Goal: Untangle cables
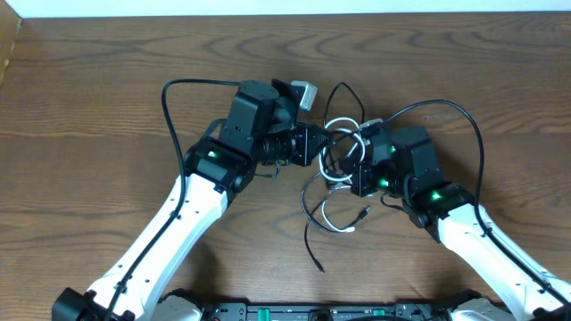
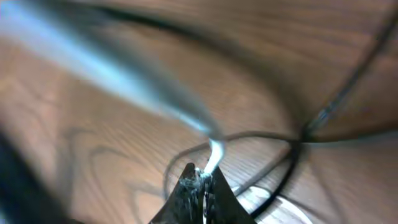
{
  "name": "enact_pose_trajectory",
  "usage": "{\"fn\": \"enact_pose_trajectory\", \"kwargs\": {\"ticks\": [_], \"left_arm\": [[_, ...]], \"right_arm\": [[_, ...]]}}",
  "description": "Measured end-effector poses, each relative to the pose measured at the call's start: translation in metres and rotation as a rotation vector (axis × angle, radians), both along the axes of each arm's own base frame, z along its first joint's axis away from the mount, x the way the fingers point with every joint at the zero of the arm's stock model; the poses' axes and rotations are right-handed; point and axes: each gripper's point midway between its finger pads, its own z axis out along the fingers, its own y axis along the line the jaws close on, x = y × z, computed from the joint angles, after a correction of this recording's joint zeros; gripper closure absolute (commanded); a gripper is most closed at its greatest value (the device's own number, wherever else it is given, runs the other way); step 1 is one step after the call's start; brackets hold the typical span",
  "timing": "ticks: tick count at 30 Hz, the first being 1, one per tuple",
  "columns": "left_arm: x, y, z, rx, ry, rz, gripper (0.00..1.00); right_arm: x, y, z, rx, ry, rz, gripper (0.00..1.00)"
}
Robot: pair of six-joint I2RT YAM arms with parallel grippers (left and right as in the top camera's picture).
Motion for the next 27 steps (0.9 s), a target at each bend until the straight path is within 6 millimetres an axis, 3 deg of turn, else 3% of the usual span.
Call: {"fn": "enact_pose_trajectory", "kwargs": {"ticks": [3, 7, 11, 13, 19, 27], "left_arm": [[0.001, 0.008, 0.007, -0.038, 0.018, 0.006, 0.93], [0.014, 0.042, 0.035, -0.094, -0.035, 0.081, 0.93], [0.020, 0.076, 0.058, -0.121, -0.087, 0.163, 0.93], [0.022, 0.093, 0.060, -0.120, -0.081, 0.208, 0.92], [0.027, 0.126, 0.042, -0.083, 0.007, 0.317, 0.93], [0.019, 0.171, -0.008, 0.155, 0.148, 0.535, 0.93]], "right_arm": [[-0.001, -0.022, -0.018, -0.107, 0.053, -0.101, 0.96], [-0.003, -0.055, -0.036, -0.261, 0.089, -0.223, 0.97], [0.002, -0.074, -0.039, -0.341, 0.072, -0.299, 0.96], [0.004, -0.078, -0.039, -0.359, 0.063, -0.321, 0.99], [0.011, -0.073, -0.033, -0.328, 0.032, -0.322, 0.99], [0.018, -0.039, -0.015, -0.174, -0.023, -0.199, 0.99]]}}
